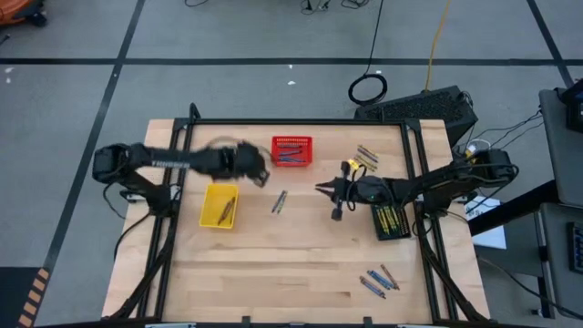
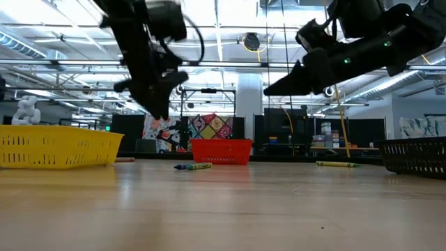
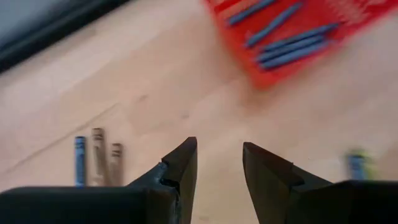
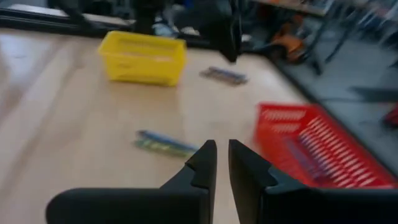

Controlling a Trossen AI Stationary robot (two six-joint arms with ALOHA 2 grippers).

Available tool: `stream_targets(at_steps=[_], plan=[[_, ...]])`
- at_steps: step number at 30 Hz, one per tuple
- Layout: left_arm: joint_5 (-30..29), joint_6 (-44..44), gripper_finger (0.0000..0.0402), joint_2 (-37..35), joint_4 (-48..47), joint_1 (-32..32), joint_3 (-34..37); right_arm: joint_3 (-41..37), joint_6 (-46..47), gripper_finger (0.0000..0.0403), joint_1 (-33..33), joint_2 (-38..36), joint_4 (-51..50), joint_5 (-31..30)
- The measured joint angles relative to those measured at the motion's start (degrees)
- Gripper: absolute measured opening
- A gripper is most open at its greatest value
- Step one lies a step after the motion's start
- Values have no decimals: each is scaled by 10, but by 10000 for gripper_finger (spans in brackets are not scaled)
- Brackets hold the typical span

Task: Sort crayons
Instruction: Put the brown crayon into the yellow basket

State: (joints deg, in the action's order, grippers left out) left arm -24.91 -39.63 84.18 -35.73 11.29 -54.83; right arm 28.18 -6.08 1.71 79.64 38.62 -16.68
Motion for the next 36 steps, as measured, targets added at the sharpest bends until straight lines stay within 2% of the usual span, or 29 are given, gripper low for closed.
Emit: stream_targets(at_steps=[2,4,7,11,22,36], plan=[[62,47,131,0,0,66,0,0,-29,26,-12,0,22,-12],[97,74,131,8,-2,118,0,0,-41,27,-26,0,35,-14],[110,89,131,12,-44,171,0,0,-43,27,-46,0,42,-13],[113,86,131,35,-84,210,0,0,-43,27,-65,0,45,-13],[111,115,131,114,-65,238,0,0,-19,27,-57,0,45,-11],[97,117,131,122,-64,259,-1,0,-26,27,-53,0,45,-11]])
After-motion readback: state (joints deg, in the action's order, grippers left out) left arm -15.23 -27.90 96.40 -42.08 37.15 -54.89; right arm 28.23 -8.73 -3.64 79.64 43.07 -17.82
